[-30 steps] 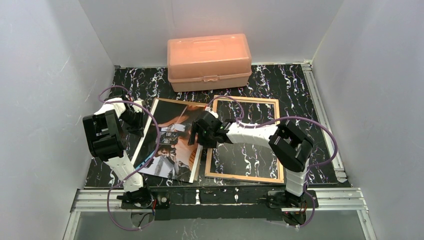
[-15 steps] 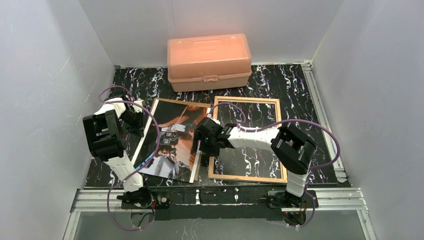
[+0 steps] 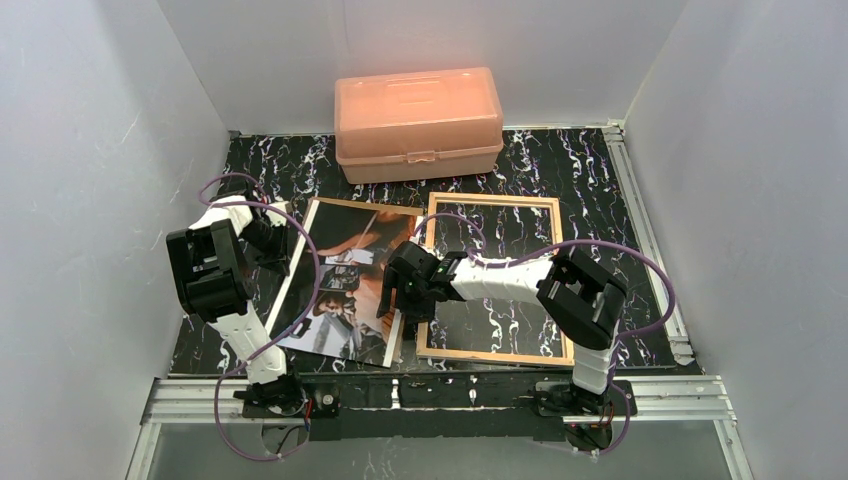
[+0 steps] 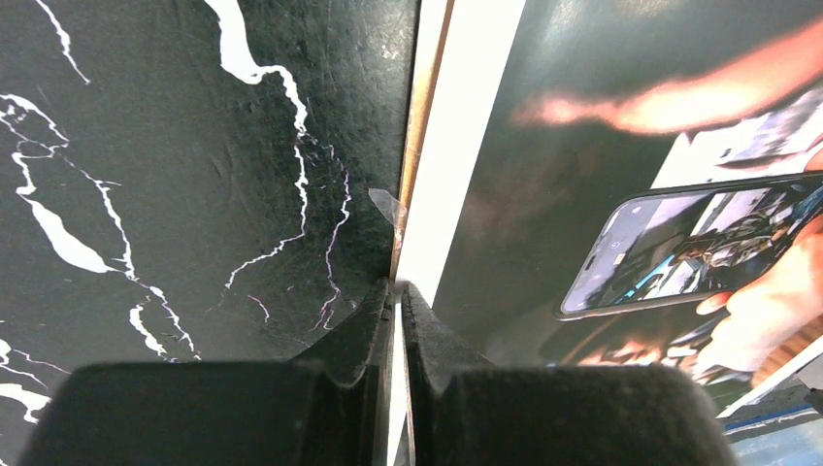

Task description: Put the photo into the frame

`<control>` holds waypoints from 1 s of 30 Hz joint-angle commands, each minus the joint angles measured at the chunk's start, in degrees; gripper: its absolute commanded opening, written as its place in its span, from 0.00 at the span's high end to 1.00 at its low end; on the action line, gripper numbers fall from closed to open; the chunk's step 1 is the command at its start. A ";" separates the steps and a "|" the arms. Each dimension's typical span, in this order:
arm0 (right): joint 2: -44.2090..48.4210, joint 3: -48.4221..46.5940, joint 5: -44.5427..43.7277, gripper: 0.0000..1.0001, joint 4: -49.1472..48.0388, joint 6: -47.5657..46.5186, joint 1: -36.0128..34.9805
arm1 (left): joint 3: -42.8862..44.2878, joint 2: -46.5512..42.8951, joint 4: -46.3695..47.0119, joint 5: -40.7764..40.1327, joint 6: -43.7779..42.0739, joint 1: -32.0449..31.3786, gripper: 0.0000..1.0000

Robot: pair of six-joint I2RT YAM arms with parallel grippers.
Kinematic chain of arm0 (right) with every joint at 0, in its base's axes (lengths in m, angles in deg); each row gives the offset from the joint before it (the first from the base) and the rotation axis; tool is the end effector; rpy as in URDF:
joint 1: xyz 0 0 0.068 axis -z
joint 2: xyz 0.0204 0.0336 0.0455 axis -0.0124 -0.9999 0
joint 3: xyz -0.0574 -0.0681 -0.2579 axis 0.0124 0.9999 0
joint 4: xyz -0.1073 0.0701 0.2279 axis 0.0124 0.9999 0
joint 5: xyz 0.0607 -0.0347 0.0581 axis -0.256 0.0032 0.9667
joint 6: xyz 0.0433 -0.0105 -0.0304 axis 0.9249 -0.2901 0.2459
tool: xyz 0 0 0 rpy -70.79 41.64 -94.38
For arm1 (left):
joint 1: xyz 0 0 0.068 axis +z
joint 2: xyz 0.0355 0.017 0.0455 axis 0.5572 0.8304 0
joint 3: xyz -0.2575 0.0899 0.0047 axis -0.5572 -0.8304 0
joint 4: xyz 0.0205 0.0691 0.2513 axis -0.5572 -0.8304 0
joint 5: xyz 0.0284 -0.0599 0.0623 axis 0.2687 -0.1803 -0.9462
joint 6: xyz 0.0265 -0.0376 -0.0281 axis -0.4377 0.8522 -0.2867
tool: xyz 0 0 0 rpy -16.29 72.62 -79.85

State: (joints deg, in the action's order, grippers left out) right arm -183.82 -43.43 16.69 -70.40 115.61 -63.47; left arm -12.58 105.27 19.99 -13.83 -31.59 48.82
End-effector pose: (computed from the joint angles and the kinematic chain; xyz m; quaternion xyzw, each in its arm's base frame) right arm 0.1760 0.3422 0.1705 0.0145 0.9540 0.2703 0.1288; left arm 0.3375 0.0814 0.1618 0.0340 0.9876 -0.0882 0.1250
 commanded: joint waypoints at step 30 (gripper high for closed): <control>5.20 -4.45 3.24 0.20 0.79 2.70 -0.21 | -2.33 -0.47 -2.41 0.35 -0.96 -0.72 1.00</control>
State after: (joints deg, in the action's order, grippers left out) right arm -182.24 -44.89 19.80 -68.34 117.05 -63.47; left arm -12.71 105.25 19.82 -13.68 -31.68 48.74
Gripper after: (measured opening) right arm 0.804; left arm 0.009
